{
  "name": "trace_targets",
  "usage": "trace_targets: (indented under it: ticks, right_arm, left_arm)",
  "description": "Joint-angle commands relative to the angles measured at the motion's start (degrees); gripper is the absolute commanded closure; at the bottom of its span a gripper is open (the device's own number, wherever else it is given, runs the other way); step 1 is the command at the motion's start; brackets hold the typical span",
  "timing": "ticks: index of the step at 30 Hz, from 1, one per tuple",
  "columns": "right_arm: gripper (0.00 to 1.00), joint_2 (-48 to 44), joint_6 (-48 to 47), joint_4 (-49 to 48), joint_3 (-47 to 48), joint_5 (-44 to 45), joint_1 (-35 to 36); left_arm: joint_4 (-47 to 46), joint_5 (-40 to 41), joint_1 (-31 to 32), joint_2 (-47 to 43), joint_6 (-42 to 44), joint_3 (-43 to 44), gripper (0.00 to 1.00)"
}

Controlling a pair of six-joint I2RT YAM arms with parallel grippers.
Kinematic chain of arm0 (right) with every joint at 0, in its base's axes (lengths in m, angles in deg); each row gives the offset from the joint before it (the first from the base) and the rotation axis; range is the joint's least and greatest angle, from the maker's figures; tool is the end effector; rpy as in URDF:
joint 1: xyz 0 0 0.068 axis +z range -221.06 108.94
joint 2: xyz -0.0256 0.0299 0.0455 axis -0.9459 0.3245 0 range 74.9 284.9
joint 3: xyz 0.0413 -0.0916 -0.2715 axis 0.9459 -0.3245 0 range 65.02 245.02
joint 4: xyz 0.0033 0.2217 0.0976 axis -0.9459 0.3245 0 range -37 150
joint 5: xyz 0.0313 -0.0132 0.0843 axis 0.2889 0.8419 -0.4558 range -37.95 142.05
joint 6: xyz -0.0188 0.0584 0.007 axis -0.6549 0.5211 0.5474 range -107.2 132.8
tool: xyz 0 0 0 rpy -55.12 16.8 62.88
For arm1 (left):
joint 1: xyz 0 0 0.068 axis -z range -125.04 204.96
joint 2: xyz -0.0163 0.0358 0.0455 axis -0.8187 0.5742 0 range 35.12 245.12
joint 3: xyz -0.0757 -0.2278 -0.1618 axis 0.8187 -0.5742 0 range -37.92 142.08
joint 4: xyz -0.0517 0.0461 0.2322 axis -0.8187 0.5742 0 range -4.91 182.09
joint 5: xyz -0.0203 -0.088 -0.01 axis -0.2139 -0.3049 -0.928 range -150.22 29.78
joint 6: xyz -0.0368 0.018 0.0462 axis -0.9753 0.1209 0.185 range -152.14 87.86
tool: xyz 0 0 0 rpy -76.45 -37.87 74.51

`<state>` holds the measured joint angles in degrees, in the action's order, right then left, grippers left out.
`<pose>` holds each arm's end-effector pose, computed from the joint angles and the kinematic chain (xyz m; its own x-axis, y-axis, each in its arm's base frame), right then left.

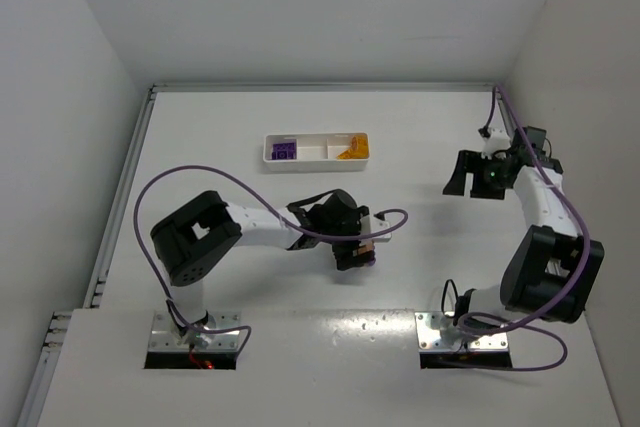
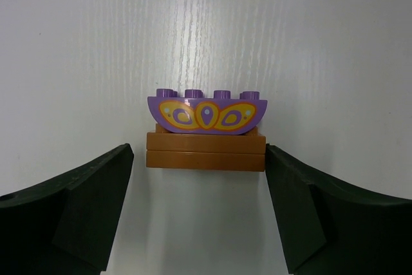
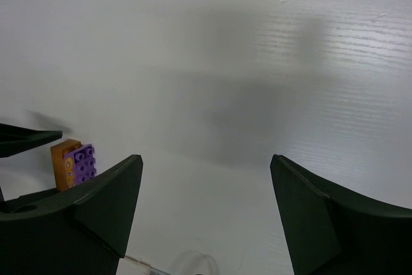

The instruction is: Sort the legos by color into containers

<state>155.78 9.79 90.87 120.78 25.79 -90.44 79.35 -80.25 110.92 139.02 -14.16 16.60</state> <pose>0.2489 -0.0656 0.2471 -0.8450 0.2472 -0.4742 0.0637 0.9270 0.3697 0.1907 -0.3109 0.1739 -0.0843 0.6428 -0.7614 0.9917 0.1283 -0.0014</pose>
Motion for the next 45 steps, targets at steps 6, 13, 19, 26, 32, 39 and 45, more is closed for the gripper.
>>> trace_targets:
  ticks: [6,13,19,26,32,39,45]
  right_arm:
    - [0.19,1.74,-0.77,1.33,3.47,-4.59,-0.22]
    - [0.19,6.03,-2.79,5.54,5.66,-16.34,0.57]
    - [0.19,13.5,-2.8,10.56,10.59,-28.9,2.94]
    - [0.18,17.11,-8.32,15.47,12.6,-34.99,11.81]
    - [0.18,23.16,-14.3,21.89,20.41,-37.64,19.28]
    - [0.18,28.8,-12.12,21.81,28.33,-33.94,25.17]
    - [0.18,35.22,-12.11,23.13,34.31,-33.94,27.98]
  left_arm:
    - [-1.03,-4.75,0.72,1.75,1.09,3.31,0.32]
    - [-1.03,-2.83,0.72,0.26,0.05,2.17,0.61]
    - [-1.65,2.44,-0.68,-9.93,2.76,-3.45,0.62]
    - [1.61,4.38,-5.69,-15.13,2.06,-1.44,0.62]
    - [1.61,2.11,-9.9,-15.65,-0.39,1.2,0.62]
    - [2.31,0.7,-12.63,-16.8,-1.98,1.73,0.62]
    - [2.31,0.17,-13.16,-17.94,-3.65,2.26,0.62]
